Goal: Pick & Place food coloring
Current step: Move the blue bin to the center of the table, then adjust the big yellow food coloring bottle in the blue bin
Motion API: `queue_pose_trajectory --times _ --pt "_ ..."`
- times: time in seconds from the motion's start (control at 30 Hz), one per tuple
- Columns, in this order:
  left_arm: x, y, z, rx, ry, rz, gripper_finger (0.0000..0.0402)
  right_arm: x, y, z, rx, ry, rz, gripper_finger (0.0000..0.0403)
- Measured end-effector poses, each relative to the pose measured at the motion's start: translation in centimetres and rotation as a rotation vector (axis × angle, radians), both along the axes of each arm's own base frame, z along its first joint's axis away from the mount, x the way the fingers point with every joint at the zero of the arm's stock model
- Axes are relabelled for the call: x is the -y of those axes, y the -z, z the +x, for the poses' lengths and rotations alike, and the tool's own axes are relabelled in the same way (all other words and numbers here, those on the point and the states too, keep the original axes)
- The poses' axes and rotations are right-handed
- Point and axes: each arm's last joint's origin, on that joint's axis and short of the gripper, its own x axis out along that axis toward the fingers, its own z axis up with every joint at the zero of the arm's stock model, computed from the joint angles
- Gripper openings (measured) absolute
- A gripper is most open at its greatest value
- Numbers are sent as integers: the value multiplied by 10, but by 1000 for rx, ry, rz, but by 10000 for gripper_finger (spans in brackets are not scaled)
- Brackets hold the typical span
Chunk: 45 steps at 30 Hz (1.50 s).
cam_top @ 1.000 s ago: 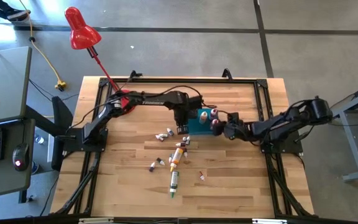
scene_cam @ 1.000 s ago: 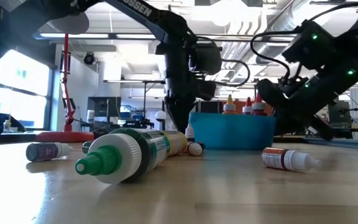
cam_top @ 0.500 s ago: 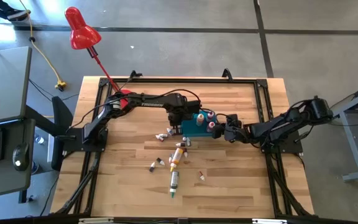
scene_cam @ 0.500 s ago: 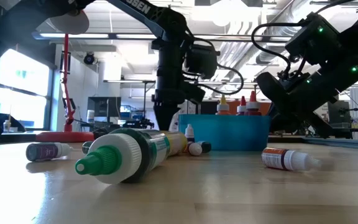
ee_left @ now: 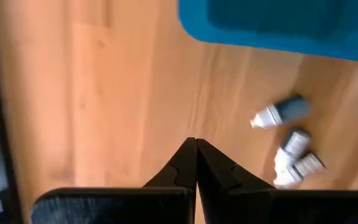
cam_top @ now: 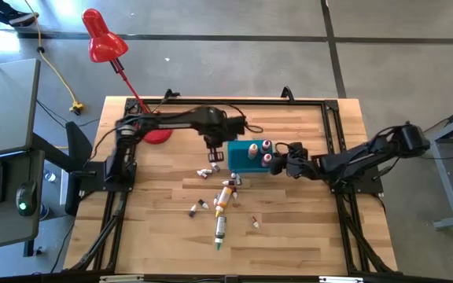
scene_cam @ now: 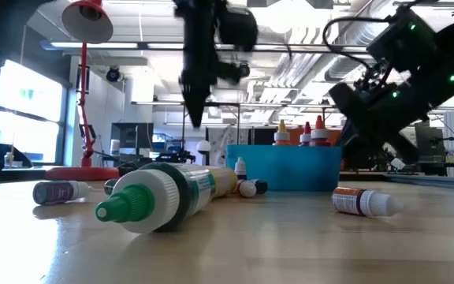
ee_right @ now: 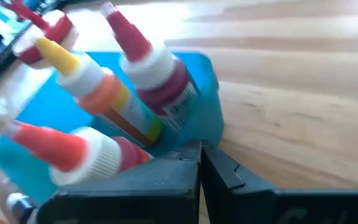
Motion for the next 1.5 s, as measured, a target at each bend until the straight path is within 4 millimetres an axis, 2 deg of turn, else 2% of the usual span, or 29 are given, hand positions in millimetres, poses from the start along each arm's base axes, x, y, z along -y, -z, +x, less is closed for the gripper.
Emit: queue_pose_trajectory --times 0.17,0.27,0.3,0.37,0.43,0.5,0.6,0.67,0.77,0.83,1.07,1.2,1.33,1.5 --pt "5 -57 -31 156 -17 62 0 -1 -24 -13 41 -50 -30 0" --pt "9 -75 -52 285 -42 98 0 -6 -42 -24 89 -101 -67 0" --pt "11 -74 -61 317 -47 103 0 -7 -47 -28 100 -114 -83 0" --pt "15 -66 -76 429 -46 110 0 -10 -58 -37 139 -143 -115 0" --pt "19 -45 -90 547 -41 107 0 -12 -66 -46 162 -184 -143 0" --pt "22 -24 -99 747 -17 87 0 -14 -74 -54 192 -213 -178 0" --pt "26 3 -103 1072 66 47 0 -14 -82 -62 212 -209 -251 0" --pt "28 15 -104 1223 141 13 0 -14 -84 -64 210 -196 -282 0" --pt "28 27 -95 1289 183 -9 0 -14 -84 -64 195 -177 -308 0" --pt "25 37 -86 1221 138 -14 0 -13 -83 -63 184 -164 -312 0" --pt "5 49 -33 984 60 29 0 -6 -86 -63 207 -107 -312 0" --pt "-8 61 -10 884 57 -32 0 -3 -87 -62 199 -98 -330 0" --pt "-12 74 10 825 73 -42 0 -1 -88 -61 203 -103 -337 0" --pt "-14 80 28 829 113 -94 0 1 -89 -61 198 -107 -343 0"
